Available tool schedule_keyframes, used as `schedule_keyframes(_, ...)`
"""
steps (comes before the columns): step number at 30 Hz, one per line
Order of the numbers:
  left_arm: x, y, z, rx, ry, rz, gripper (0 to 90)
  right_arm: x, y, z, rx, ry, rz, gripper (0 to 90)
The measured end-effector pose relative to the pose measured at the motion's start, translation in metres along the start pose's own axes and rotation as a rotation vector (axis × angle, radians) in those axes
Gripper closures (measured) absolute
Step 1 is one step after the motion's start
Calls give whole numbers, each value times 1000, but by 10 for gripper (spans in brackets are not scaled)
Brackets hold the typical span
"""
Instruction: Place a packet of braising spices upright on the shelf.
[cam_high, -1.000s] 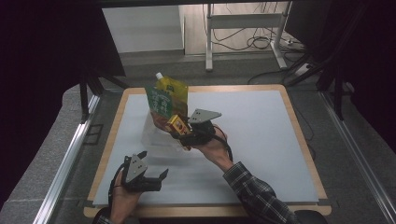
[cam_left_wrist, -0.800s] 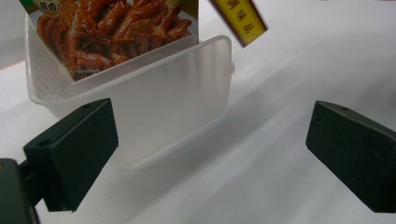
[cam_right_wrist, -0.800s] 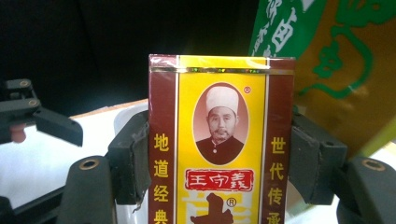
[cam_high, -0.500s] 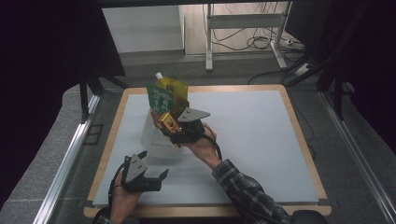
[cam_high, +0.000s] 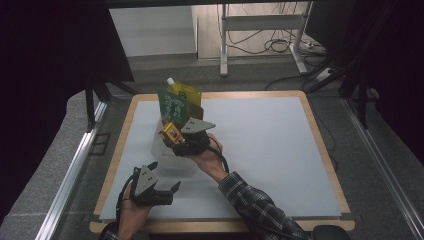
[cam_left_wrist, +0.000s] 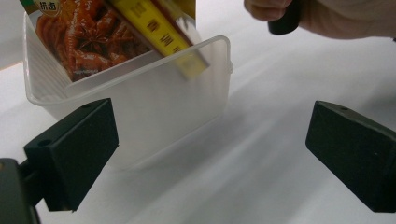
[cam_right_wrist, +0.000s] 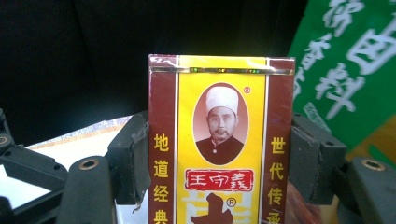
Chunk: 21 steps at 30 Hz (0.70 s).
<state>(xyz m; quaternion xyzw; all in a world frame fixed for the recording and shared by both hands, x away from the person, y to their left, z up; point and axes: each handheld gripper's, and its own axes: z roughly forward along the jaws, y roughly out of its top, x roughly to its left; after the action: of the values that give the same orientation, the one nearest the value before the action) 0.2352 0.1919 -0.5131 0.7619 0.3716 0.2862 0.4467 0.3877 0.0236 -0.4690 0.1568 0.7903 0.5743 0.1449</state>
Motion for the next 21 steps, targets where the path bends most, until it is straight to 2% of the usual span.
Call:
schedule_keyframes(5, 0, 0, 0, -4, 0, -4, 19, 1, -6, 1, 12, 3, -11, 315)
schedule_keyframes(13, -1, 0, 0, 4, -2, 1, 19, -5, -18, -11, 21, 15, 15, 313)
schedule_keyframes(21, -1, 0, 1, 7, -4, 6, 19, -9, -27, -23, 66, 28, 23, 310)
